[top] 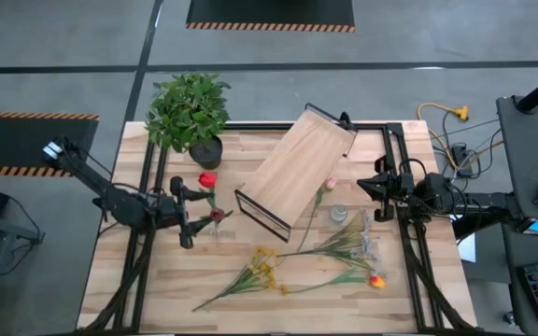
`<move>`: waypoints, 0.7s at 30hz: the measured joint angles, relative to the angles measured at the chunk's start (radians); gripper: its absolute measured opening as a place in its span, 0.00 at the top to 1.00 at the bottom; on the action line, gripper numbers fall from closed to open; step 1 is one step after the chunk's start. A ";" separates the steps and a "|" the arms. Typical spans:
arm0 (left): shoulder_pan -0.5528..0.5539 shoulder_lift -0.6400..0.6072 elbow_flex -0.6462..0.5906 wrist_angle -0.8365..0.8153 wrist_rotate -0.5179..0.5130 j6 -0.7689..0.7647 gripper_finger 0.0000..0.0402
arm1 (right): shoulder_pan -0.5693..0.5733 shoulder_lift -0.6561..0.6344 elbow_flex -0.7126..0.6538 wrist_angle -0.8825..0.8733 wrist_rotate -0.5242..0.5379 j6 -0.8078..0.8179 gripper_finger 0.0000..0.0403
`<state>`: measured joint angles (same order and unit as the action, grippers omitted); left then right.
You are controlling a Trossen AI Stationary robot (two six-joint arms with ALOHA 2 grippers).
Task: Pick and place flowers into a vace then onto a shelf
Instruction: Put the dark red flower into the left transparent vase
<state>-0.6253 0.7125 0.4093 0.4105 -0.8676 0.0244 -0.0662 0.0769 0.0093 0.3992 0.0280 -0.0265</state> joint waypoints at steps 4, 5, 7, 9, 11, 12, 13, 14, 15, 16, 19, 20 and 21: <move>-0.010 -0.029 0.074 -0.168 0.000 -0.083 0.31 | 0.000 0.000 0.000 0.000 0.000 0.000 0.98; -0.012 -0.029 0.099 -0.218 0.003 -0.105 0.31 | 0.000 0.000 0.000 0.000 0.000 0.000 0.98; -0.019 -0.026 0.153 -0.331 0.005 -0.135 0.31 | 0.000 0.000 0.000 0.000 0.000 0.000 0.98; -0.030 -0.021 0.221 -0.454 0.006 -0.188 0.31 | 0.000 0.000 0.000 0.000 0.000 0.000 0.98; -0.037 -0.011 0.290 -0.566 0.005 -0.260 0.31 | 0.000 0.000 0.000 0.000 0.000 0.000 0.98; -0.040 -0.002 0.320 -0.619 0.006 -0.300 0.31 | 0.000 0.000 0.000 0.000 0.000 0.000 0.98; -0.043 0.009 0.349 -0.671 0.005 -0.336 0.31 | 0.000 0.000 0.000 0.000 0.000 0.000 0.98; -0.044 0.021 0.377 -0.718 0.006 -0.373 0.31 | 0.000 0.000 0.000 0.000 0.000 0.000 0.98; -0.044 0.035 0.403 -0.761 0.008 -0.408 0.31 | 0.000 0.000 0.000 0.000 0.000 0.000 0.98; -0.044 0.050 0.427 -0.801 0.013 -0.440 0.31 | 0.000 0.000 0.000 0.000 0.000 0.000 0.98; -0.044 0.098 0.472 -0.897 0.013 -0.499 0.31 | 0.000 0.000 0.000 0.000 0.000 0.000 0.98; -0.044 0.116 0.476 -0.918 0.013 -0.516 0.31 | 0.000 0.000 0.000 0.000 0.000 0.000 0.98; -0.044 0.133 0.476 -0.932 0.013 -0.525 0.31 | 0.000 0.000 0.000 0.000 0.000 0.000 0.98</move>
<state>-0.6693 0.8459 0.8851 -0.5212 -0.8543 -0.5006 -0.0658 0.0769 0.0093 0.3988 0.0280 -0.0265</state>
